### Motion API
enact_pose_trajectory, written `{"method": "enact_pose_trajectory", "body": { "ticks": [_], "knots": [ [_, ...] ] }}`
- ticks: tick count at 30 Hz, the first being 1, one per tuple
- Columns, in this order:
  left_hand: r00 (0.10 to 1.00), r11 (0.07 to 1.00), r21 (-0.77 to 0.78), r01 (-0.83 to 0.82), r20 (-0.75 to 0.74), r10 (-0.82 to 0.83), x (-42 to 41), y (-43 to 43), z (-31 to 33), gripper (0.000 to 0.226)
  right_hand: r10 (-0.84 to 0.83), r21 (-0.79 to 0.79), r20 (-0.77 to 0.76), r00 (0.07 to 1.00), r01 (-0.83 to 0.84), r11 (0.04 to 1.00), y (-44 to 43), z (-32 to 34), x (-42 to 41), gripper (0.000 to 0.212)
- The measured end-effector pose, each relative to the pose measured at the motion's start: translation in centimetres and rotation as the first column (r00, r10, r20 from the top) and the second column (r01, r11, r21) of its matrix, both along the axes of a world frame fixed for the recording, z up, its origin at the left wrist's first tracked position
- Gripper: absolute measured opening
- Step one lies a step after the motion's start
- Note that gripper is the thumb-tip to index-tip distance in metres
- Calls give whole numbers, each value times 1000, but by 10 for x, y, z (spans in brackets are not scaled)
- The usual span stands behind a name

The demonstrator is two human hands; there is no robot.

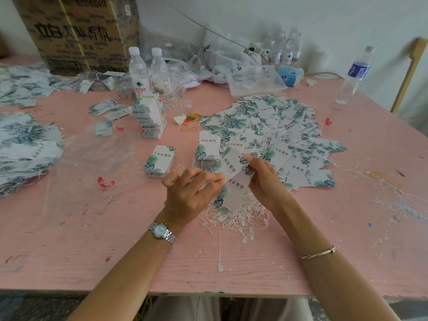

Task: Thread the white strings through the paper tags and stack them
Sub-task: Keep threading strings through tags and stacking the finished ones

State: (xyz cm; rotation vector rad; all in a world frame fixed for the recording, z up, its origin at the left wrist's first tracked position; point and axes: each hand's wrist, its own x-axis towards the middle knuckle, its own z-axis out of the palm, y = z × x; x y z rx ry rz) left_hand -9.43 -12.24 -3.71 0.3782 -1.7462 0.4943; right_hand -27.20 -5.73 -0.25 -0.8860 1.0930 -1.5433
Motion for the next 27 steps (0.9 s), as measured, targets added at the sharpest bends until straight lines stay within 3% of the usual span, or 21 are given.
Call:
{"method": "enact_pose_trajectory", "body": {
  "ticks": [18, 23, 27],
  "knots": [
    [1000, 999, -40, -25, 18, 25, -2, -5, -4, 19, -22, 20, -8, 1000, 22, 1000, 0, 1, 2, 22],
    [1000, 999, -45, -21, 19, 21, -3, -6, -6, 18, 21, 10, -26, 999, -20, 1000, 2, -2, 3, 39],
    [1000, 1000, -29, 0, 29, 1, -4, -6, -5, 16, 46, -6, -10, 999, -46, 999, 2, -1, 4, 35]
  ]
}}
